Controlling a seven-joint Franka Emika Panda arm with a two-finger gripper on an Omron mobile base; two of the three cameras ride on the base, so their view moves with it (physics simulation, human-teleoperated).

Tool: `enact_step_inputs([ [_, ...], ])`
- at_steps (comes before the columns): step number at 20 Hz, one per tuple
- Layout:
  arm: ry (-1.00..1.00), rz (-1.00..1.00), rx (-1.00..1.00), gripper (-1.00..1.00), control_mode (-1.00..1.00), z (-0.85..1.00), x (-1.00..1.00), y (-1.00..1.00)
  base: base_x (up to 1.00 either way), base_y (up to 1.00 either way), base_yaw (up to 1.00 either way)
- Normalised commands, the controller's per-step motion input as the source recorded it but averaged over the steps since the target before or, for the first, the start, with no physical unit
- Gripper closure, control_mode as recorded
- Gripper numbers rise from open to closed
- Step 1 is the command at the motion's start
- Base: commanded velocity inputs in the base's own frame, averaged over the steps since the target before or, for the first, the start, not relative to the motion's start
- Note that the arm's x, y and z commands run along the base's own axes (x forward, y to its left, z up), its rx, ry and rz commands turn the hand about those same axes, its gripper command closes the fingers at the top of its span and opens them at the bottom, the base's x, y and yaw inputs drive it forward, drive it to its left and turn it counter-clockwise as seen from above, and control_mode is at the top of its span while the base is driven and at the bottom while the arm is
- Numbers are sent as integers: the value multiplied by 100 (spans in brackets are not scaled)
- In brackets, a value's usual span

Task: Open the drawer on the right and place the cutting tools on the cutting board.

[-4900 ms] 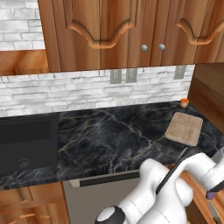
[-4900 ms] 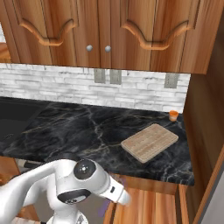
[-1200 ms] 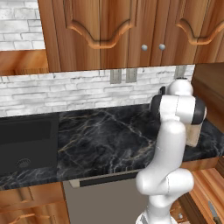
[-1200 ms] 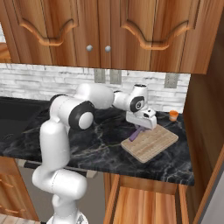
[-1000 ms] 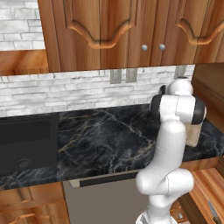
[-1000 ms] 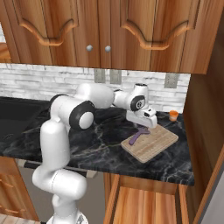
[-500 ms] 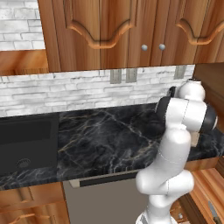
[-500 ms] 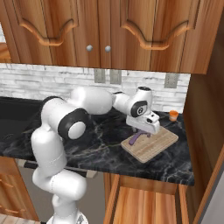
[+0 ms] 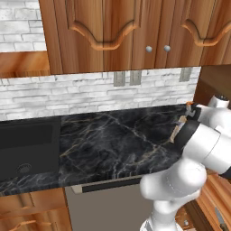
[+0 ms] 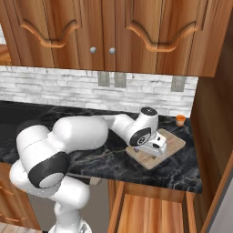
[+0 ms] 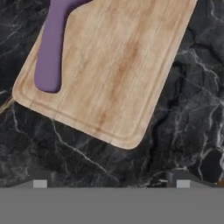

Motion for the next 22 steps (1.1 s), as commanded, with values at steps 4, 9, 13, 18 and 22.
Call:
enact_step_inputs([
  [4, 0, 7, 0, -100, -100, 0, -100, -14, 0, 0, 0],
  [9, 14, 0, 0, -100, -100, 2, -56, -14, 0, 0, 0],
  [13, 15, 0, 0, -100, -100, 0, -70, -36, 0, 0, 0],
  [18, 3, 0, 0, -100, -100, -1, -19, -11, 0, 0, 0],
  [22, 0, 1, 0, -100, -100, -10, -19, 0, 0, 0, 0],
])
